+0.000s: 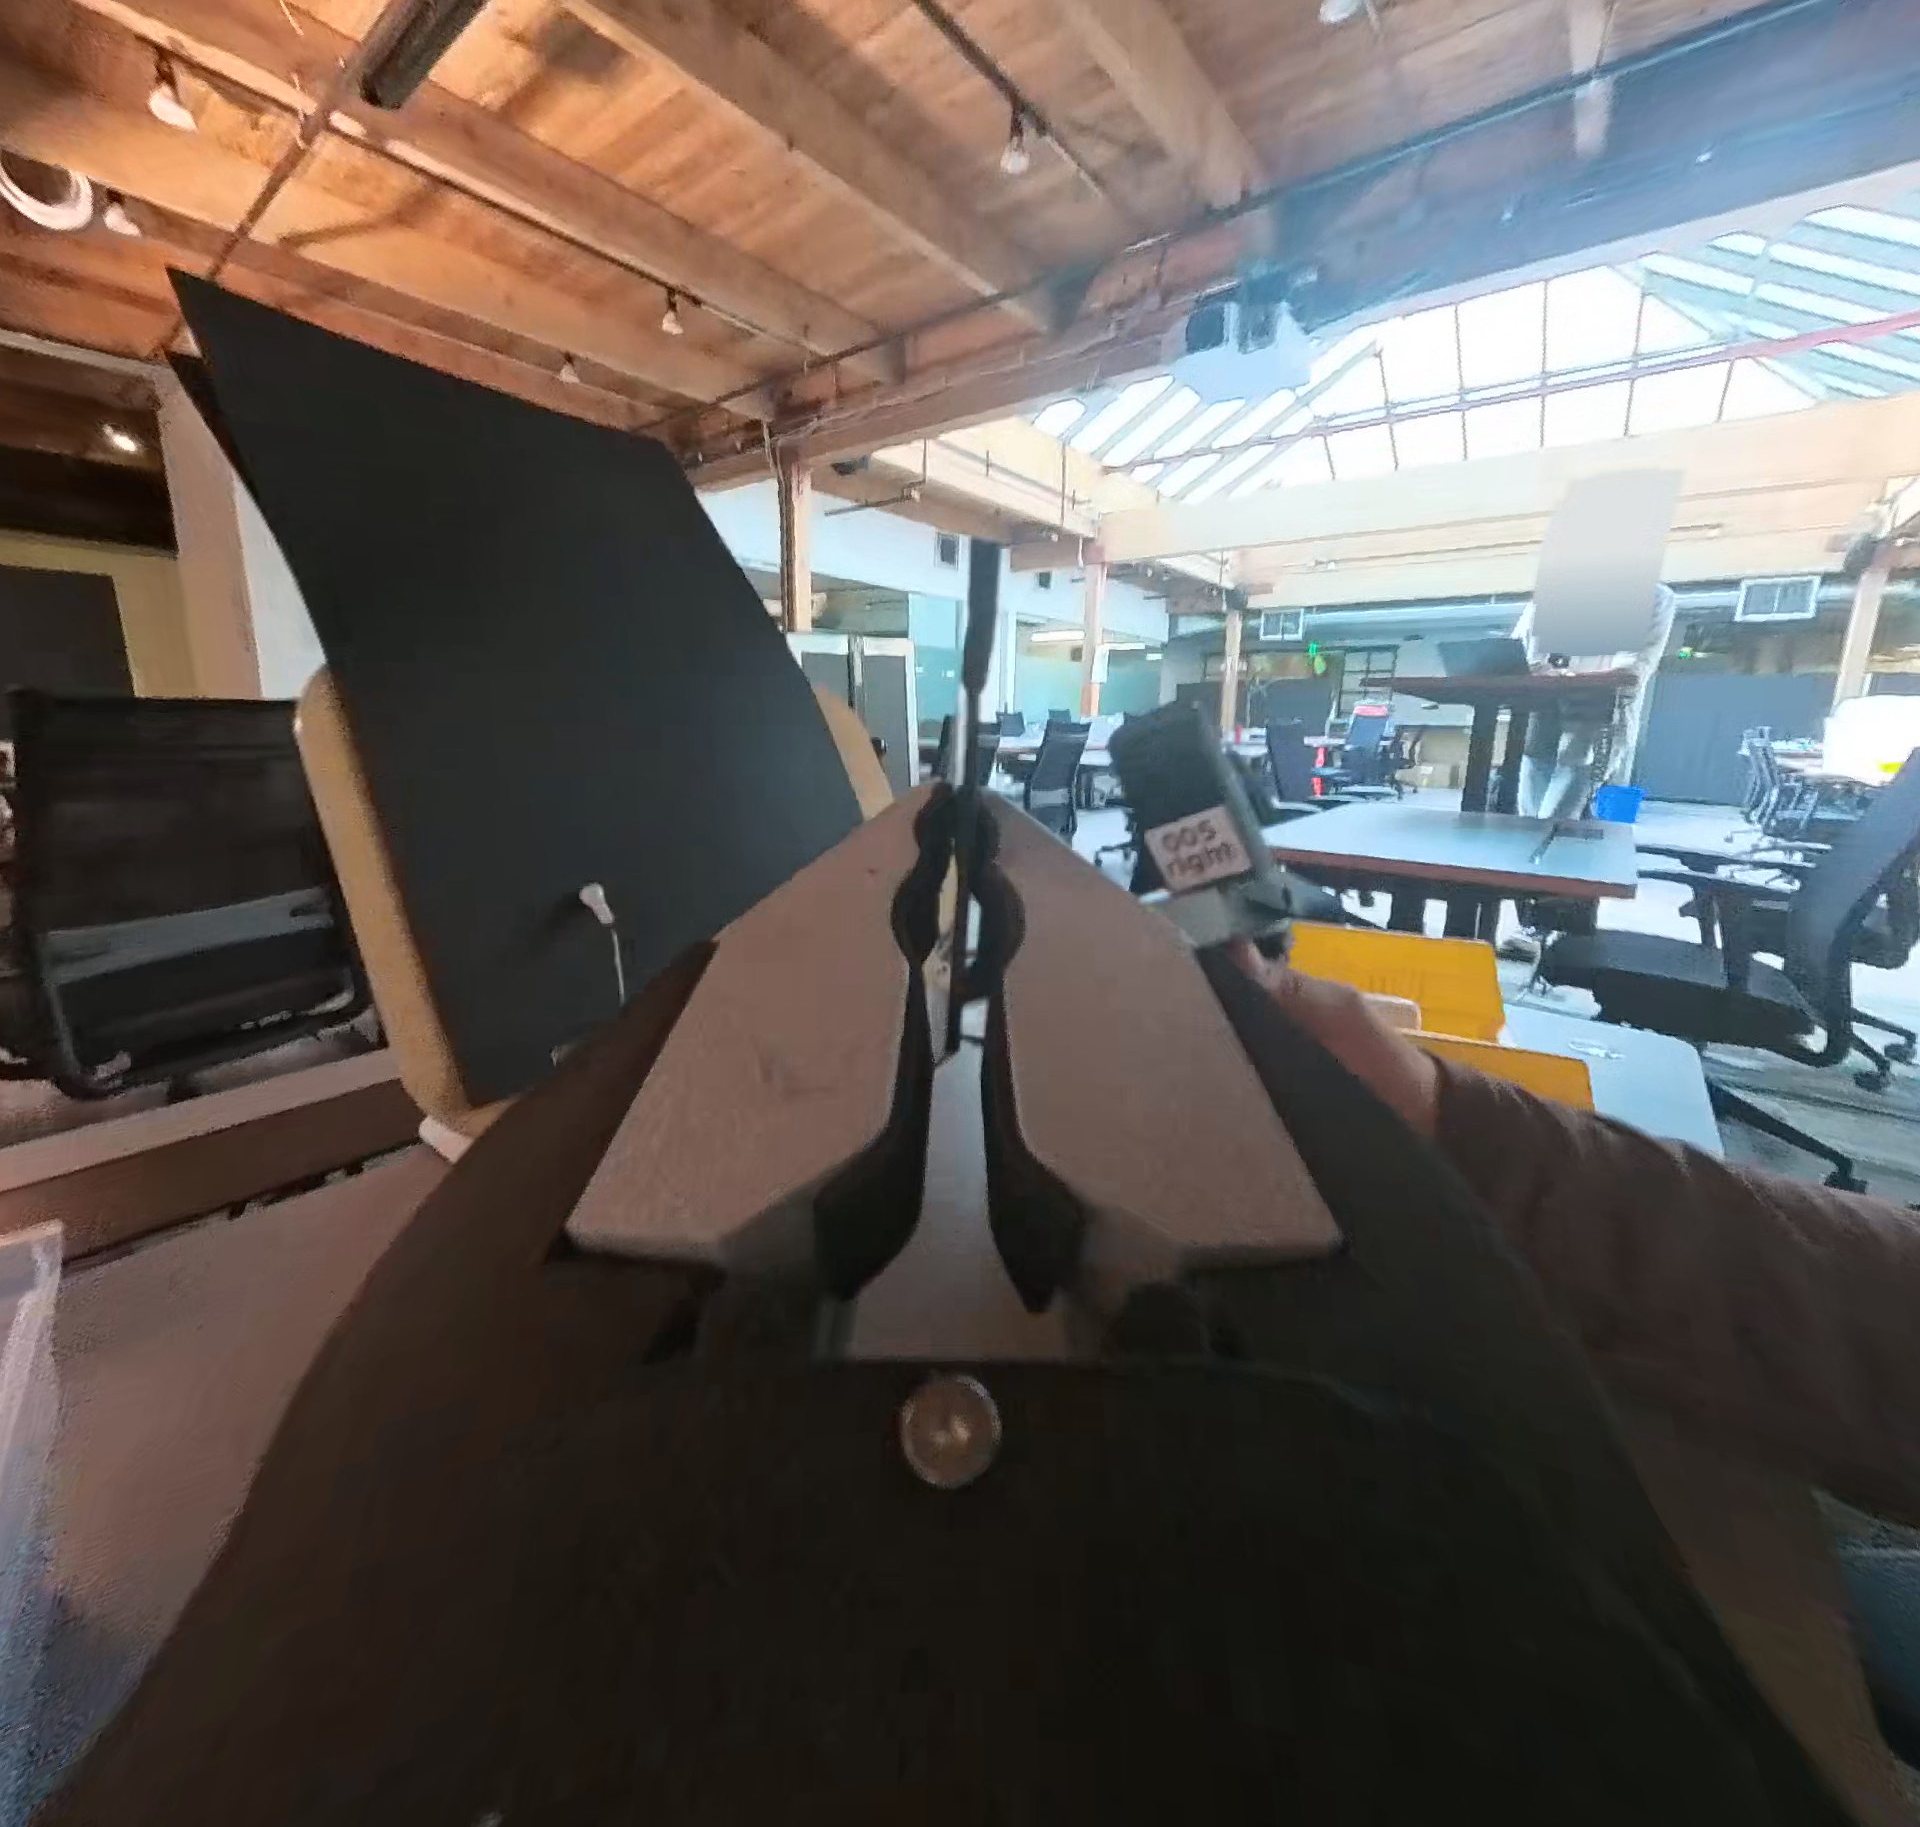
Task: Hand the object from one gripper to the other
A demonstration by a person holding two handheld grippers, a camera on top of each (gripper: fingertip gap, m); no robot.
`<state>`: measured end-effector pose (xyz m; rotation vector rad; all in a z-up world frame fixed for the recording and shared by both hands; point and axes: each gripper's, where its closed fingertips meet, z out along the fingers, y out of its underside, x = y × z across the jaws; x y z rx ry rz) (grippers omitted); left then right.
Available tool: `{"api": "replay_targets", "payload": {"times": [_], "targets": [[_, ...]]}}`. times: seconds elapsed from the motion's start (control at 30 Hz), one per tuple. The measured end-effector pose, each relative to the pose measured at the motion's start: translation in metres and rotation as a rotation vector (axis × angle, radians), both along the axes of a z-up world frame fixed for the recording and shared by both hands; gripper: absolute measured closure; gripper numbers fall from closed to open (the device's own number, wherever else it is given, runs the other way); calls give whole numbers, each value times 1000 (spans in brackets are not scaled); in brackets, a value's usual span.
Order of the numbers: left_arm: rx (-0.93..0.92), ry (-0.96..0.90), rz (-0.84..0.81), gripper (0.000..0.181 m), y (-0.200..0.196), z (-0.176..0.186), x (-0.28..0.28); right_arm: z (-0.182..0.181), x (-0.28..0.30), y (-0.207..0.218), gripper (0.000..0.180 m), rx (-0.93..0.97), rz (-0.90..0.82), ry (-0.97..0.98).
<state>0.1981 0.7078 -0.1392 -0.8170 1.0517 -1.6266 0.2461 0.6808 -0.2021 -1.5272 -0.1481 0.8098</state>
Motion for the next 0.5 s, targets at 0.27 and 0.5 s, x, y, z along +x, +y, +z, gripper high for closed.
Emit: {"api": "replay_targets", "payload": {"times": [0.27, 0.5], "targets": [[-113, -92, -62, 181, 1, 34, -7, -18, -2, 12, 117, -55, -2, 3], [-225, -31, -101, 181, -10, 4, -1, 37, 26, -22, 172, 237, 94, 354]]}}
